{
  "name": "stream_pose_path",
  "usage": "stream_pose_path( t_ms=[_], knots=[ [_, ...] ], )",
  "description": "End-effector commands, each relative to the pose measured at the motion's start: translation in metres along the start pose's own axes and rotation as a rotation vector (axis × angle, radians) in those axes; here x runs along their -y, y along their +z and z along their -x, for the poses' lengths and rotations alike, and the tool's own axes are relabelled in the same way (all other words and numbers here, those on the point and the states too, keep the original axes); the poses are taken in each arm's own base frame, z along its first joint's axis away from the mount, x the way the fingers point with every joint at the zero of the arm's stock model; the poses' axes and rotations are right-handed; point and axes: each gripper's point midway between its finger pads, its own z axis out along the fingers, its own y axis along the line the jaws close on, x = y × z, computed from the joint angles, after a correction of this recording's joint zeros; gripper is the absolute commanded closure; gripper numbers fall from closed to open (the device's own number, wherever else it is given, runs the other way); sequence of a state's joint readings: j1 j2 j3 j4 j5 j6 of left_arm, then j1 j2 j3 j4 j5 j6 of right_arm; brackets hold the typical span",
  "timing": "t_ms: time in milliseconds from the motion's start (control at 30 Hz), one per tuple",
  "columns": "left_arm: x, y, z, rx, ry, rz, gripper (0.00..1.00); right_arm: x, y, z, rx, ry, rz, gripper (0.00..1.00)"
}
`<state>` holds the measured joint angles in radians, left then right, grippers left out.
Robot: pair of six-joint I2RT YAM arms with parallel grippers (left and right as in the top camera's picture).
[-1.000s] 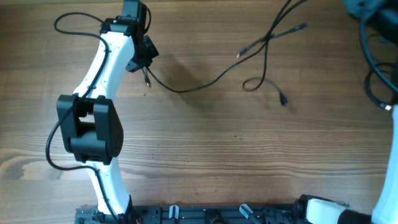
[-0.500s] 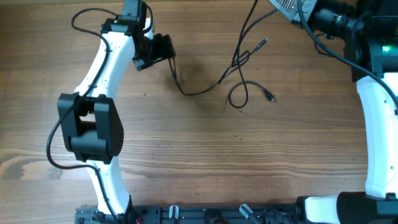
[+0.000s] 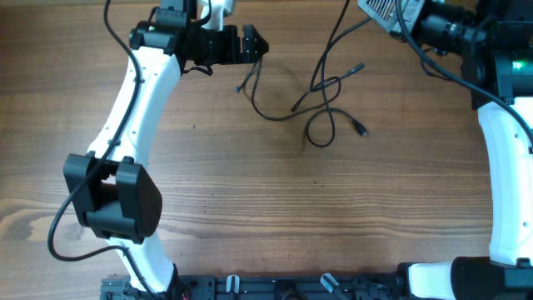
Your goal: Untangle cables
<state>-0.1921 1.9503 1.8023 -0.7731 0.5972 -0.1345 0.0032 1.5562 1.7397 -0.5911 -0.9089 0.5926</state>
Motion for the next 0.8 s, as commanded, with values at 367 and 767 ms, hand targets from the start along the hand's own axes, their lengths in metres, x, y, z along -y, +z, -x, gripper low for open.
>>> stream_pose_path(
  t_ms=[367, 767],
  knots=[
    [0.101, 0.033, -0.044, -0.163, 0.104, -0.324, 0.08, -0.001, 0.001, -0.001, -0.01, -0.033, 0.01, 0.96],
    [0.064, 0.021, -0.069, -0.245, 0.198, -0.304, 0.26, -0.004, 0.001, -0.003, -0.023, -0.037, 0.028, 0.96]
  ],
)
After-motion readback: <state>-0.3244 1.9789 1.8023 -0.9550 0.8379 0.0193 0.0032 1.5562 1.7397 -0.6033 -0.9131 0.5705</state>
